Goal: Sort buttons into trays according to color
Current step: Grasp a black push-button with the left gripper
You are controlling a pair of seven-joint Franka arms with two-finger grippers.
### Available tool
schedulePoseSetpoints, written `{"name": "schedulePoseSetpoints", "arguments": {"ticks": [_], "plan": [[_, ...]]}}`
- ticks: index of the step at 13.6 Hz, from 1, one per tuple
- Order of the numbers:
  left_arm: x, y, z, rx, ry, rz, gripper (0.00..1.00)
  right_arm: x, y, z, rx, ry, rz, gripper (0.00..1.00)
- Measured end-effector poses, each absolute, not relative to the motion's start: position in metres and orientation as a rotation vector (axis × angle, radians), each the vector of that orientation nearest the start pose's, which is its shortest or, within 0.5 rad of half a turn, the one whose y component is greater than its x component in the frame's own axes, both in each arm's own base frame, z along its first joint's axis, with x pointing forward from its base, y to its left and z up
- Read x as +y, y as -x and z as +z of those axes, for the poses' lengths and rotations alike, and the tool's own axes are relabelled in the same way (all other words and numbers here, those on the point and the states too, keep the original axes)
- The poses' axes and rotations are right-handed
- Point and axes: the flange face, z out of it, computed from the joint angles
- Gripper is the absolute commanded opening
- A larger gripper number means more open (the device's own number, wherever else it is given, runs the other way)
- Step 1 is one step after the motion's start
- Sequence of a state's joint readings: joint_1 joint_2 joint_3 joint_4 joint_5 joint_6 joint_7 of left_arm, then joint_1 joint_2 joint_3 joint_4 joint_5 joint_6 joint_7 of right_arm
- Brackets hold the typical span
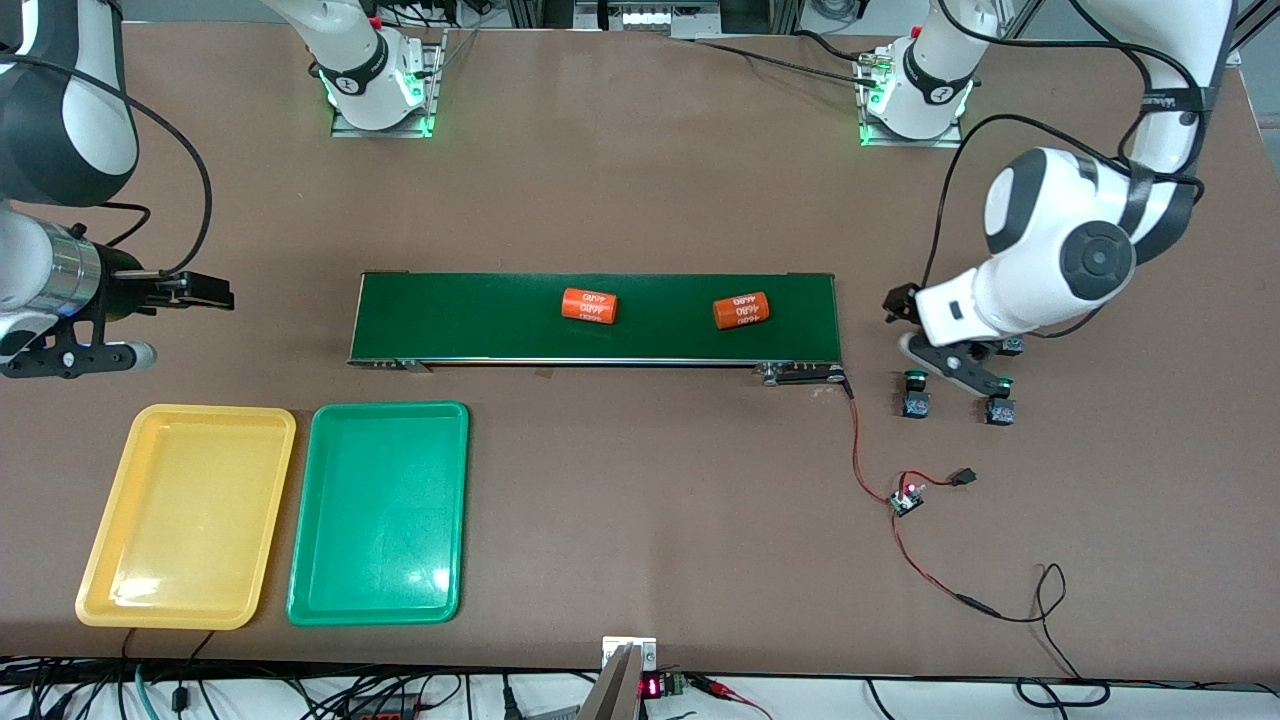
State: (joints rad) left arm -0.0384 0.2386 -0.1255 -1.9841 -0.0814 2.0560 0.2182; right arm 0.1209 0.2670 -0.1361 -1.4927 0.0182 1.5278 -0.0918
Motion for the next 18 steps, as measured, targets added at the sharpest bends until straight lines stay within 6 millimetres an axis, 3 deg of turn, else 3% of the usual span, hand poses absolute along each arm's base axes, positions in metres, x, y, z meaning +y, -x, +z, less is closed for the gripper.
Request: {"name": "schedulePoseSetpoints", "arguments": {"ticks": [2, 5, 9, 14, 15, 18], "plan": [[-0.093, -0.584, 0.325, 0.260, 3.212, 0.277, 1.00, 0.002, -0.616, 0.502, -0.119, 3.124, 0.361, 1.00], [-0.081, -0.616, 0.290, 0.096, 3.215, 0.287, 1.00, 0.002, -0.616, 0.502, -0.119, 3.124, 0.362, 1.00], [-0.078, -0.638, 0.229, 0.076, 3.219, 0.215, 1.00, 0.002, -0.616, 0.502, -0.119, 3.124, 0.361, 1.00], [-0.080, -0.637, 0.186, 0.264, 3.167, 0.206, 0.97, 0.002, -0.616, 0.502, -0.119, 3.124, 0.363, 1.00], [-0.079, -0.636, 0.181, 0.276, 3.164, 0.219, 0.89, 0.002, -0.616, 0.502, -0.119, 3.124, 0.363, 1.00], [-0.074, -0.631, 0.170, 0.279, 3.157, 0.254, 0.44, 0.001, -0.616, 0.501, -0.118, 3.124, 0.364, 1.00]]}}
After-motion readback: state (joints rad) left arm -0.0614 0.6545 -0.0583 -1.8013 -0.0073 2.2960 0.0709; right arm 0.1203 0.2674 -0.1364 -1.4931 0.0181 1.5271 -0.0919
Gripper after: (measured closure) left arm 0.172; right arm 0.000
